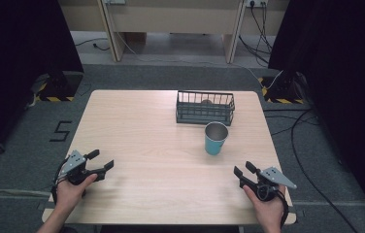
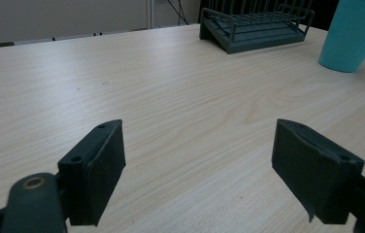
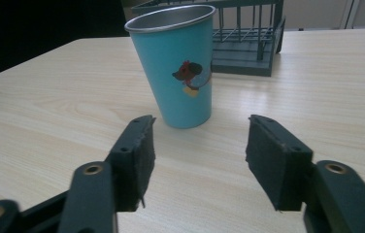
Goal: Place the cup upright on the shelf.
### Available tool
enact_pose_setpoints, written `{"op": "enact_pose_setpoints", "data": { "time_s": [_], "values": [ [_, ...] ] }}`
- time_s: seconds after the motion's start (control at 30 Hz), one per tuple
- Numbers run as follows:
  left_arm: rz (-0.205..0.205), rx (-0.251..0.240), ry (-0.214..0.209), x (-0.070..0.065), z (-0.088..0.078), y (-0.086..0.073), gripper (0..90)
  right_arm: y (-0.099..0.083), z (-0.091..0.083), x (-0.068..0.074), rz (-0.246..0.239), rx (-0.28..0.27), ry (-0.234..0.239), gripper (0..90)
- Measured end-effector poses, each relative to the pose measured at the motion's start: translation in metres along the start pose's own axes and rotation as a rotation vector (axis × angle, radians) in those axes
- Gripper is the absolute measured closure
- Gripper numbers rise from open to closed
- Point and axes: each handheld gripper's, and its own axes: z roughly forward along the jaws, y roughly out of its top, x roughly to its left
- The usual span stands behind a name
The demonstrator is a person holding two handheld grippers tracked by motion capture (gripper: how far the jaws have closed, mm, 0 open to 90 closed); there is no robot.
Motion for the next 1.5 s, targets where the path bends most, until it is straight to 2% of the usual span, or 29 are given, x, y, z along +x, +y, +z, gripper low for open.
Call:
{"op": "enact_pose_setpoints", "data": {
  "time_s": [0.07, 0.1, 0.3, 0.9, 1.5],
  "values": [
    [-0.002, -0.002, 0.001, 0.000, 0.000, 0.000, 19.1, 0.000, 0.003, 0.001, -0.003, 0.003, 0.006, 37.5],
    [-0.002, -0.001, 0.000, 0.000, 0.000, 0.000, 19.0, 0.000, 0.006, 0.002, -0.021, 0.008, 0.008, 34.7],
    [-0.002, 0.001, 0.000, 0.000, 0.000, 0.000, 18.8, 0.000, 0.013, 0.007, -0.038, 0.024, 0.024, 30.8],
    [-0.001, -0.002, 0.001, 0.000, 0.000, 0.000, 18.9, 0.006, 0.030, 0.013, -0.062, 0.028, 0.047, 27.1],
    [0.000, -0.004, -0.002, 0.001, -0.001, 0.000, 18.8, 0.017, 0.060, 0.019, -0.082, 0.045, 0.065, 23.6]
  ]
}}
